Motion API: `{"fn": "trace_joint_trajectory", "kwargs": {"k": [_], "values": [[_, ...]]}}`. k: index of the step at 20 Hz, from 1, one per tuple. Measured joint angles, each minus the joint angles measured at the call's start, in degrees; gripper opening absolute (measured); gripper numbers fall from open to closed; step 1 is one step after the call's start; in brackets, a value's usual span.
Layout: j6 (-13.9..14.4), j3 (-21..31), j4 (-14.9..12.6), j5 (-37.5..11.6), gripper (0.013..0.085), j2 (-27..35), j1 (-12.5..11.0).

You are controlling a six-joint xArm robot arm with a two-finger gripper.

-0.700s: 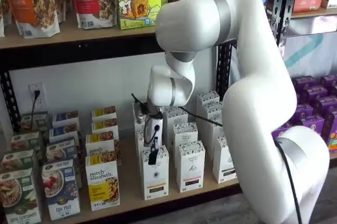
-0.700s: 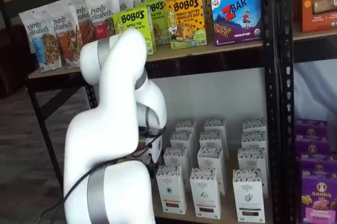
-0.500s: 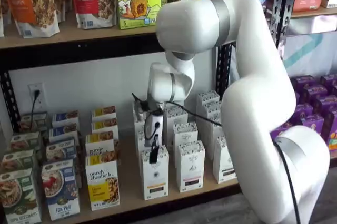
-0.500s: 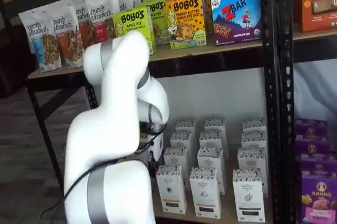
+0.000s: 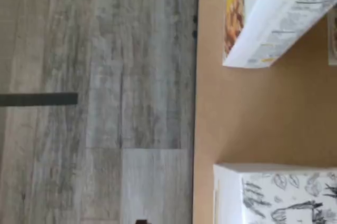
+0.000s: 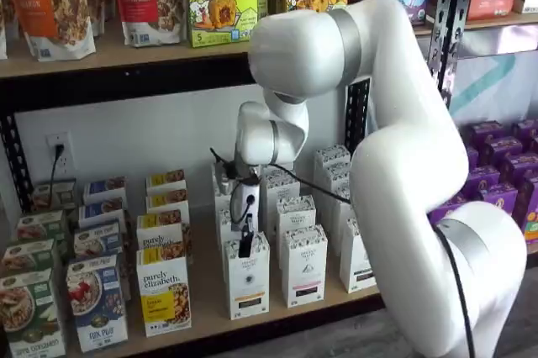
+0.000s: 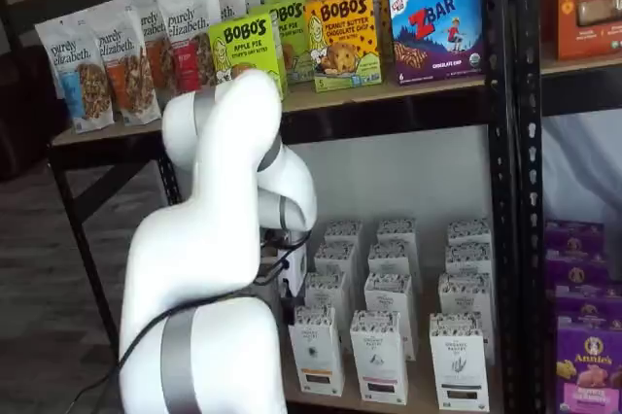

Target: Pick up the white box with a yellow strip in the middle, on the bottom shelf, the fourth box from the left

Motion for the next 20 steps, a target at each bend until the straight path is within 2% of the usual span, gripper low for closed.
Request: {"fn": "trace_joint_trajectory", "kwargs": {"k": [4, 9, 13, 20], "values": [[1.27, -3.92, -2.12, 0.78, 0.0850, 3.20, -0.63], [0.69, -8.48, -2.60, 1.48, 0.0850, 6.66, -1.79], [1.30, -11.98, -4.18, 3.20, 0.0850, 8.95, -2.64], [3.22, -16.47, -6.65, 6.34, 0.0850, 12.35, -2.87]]}}
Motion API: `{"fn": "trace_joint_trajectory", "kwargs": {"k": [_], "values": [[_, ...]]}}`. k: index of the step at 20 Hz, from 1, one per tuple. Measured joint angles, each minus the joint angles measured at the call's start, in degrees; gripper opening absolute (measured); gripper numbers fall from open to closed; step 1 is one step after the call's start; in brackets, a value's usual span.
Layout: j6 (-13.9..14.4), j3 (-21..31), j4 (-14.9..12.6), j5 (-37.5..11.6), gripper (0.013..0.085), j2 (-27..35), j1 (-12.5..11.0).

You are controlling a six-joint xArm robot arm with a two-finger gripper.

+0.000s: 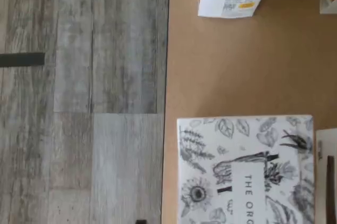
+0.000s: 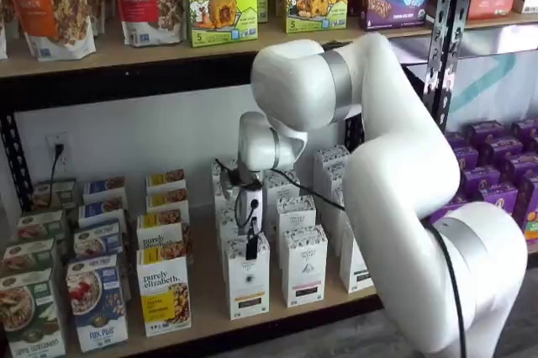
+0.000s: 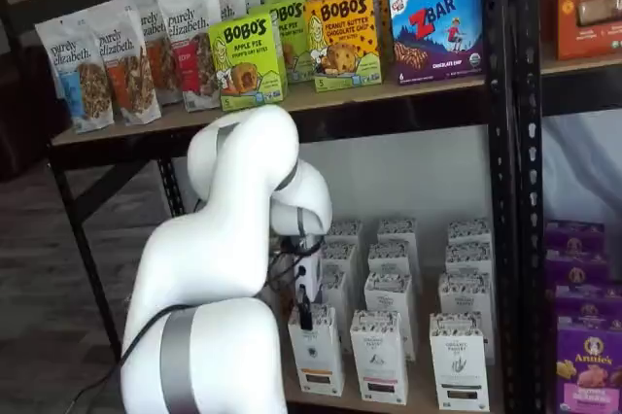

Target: Pick up the white box with a yellow strip in the middle, on the bottom shelf, the fourth box from the left

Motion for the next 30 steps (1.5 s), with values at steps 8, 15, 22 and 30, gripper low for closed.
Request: {"fn": "trace_joint_trajectory", "kwargs": {"k": [8, 15, 22, 30], "values": [[0.05, -1.22, -0.38, -0.57, 0.0850, 2.06, -0.16], [-0.10, -1.10, -0.40, -2.80, 0.0850, 3.16, -0.19], [-0.09, -0.94, -0.31, -4.16, 0.0850, 3.85, 0.00], [-1.02, -0.75, 0.83, -5.97, 0.0810, 4.47, 0.13]]}}
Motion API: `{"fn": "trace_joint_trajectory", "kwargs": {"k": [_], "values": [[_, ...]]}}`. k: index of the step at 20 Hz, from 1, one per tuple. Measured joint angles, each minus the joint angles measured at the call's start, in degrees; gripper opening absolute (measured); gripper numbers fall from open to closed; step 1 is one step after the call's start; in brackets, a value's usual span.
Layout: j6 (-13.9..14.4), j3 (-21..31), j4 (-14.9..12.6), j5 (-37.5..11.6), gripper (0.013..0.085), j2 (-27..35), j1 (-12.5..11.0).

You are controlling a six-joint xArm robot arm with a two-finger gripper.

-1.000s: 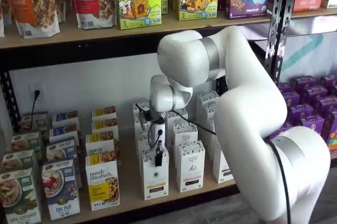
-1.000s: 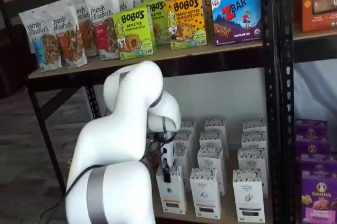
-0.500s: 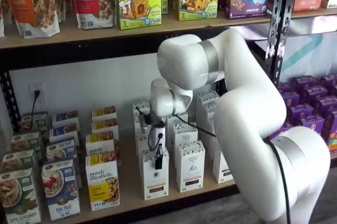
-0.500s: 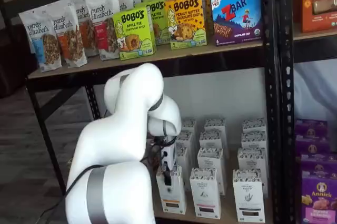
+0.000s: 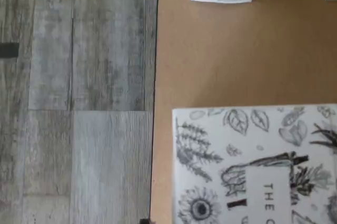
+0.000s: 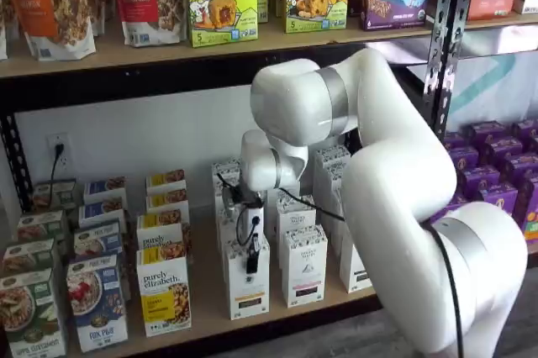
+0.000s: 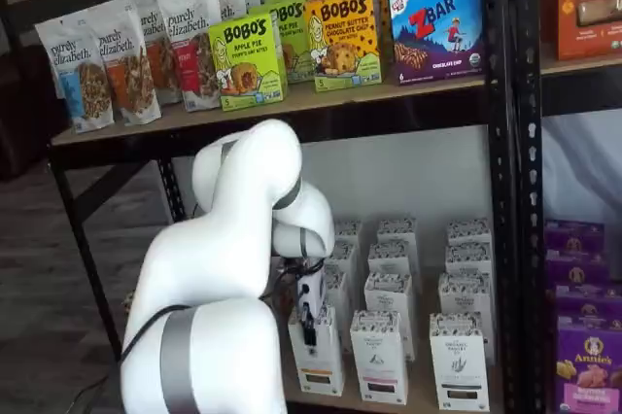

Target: Pick up the white box with a yellow strip in the middle, on the bottom shelf, the fourth box from the left

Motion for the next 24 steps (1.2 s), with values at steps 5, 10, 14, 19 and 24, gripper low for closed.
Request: {"fn": "trace_joint_trajectory", "kwargs": {"k": [5, 10, 14, 19, 24], "values": [[-0.06, -0.09, 0.04, -0.03, 0.0650, 0.12, -0.02], [0.69, -0.06, -0.92, 0.27, 0.0650, 0.16, -0.08], [0.34, 0.37, -0.53, 0.13, 0.0650, -0.06, -0.08], [-0.25, 1.15, 0.07, -0.34, 0.0650, -0.51, -0.14], [-0.13, 1.73, -0.13, -0.36, 0.0530, -0.89, -0.16]]}}
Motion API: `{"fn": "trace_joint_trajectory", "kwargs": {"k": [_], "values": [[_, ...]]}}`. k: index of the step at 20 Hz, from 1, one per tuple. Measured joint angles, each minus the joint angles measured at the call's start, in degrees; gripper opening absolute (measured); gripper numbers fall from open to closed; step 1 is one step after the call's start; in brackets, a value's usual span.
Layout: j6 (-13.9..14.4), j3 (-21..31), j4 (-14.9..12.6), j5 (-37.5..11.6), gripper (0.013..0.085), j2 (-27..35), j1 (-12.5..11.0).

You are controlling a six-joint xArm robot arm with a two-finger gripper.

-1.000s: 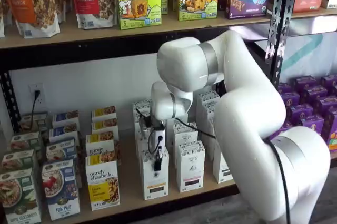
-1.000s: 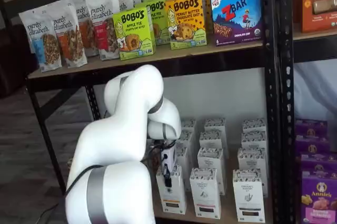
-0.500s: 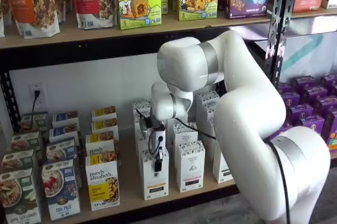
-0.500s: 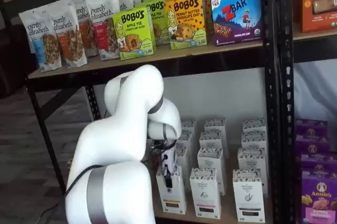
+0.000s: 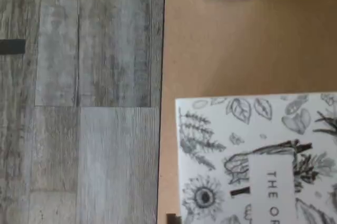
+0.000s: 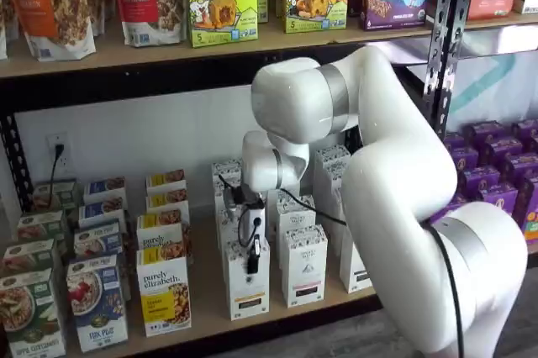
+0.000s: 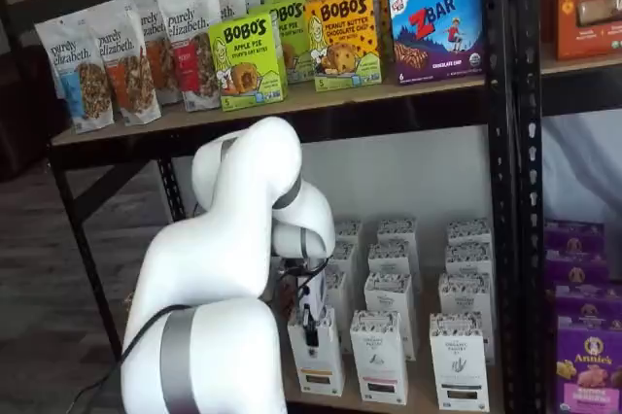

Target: Pick up the white box with a yellow strip in the middle, on the bottom shelf, the fourth box from the left

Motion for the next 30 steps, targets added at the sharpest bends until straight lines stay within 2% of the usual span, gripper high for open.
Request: {"fn": "trace_joint_trajectory", "kwargs": {"k": [3, 7, 14, 19, 30], "values": [[-0.09, 0.38, 0.11, 0.13, 0.0450, -0.26, 0.02], [0.42, 0.89, -0.43, 0.70, 0.0450, -0.70, 0.06], [1.15, 6.26, -0.78, -1.61, 0.0450, -3.70, 0.75], [1.23, 11.22, -0.02, -2.85, 0.0450, -6.82, 1.69], [4.60, 26.18, 0.35, -8.67, 0.0450, -16.46, 5.88]]}}
